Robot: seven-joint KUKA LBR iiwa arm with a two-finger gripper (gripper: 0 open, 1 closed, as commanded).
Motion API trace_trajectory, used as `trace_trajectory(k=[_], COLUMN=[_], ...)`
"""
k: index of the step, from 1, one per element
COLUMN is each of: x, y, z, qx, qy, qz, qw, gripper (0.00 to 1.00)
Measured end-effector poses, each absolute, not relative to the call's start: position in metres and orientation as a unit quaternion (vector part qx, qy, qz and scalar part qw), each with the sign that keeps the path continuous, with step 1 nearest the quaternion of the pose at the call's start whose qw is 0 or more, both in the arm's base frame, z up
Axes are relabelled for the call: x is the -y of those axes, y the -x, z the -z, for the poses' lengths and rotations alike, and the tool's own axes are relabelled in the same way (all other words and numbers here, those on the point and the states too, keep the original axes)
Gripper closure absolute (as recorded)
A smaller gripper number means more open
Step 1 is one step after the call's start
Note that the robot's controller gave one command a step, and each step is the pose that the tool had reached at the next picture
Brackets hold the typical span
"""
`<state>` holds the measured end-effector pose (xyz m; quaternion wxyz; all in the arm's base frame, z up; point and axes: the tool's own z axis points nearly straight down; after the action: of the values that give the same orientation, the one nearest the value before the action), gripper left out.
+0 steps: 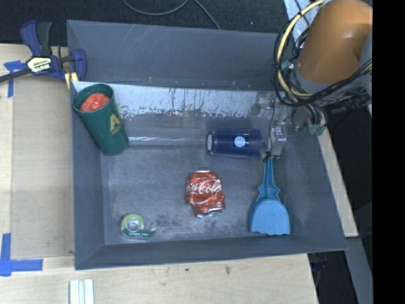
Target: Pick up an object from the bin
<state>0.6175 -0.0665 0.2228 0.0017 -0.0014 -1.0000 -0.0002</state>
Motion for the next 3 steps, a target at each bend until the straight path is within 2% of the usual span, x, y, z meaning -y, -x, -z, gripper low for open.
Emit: trace_trajectory(k=[1,2,3], x=[0.066,0.016,-0.047], y=[-0.618,-0.569,-0.557], z=[-0.228,-0.156,-0.155], qx=[1.000,1.000,1.000], qy=[0.001,-0.011,0.001], qz=[0.000,0.000,0.000], qw=[-0.002,-0.002,0.001], gripper=[0.00,0.00,0.00])
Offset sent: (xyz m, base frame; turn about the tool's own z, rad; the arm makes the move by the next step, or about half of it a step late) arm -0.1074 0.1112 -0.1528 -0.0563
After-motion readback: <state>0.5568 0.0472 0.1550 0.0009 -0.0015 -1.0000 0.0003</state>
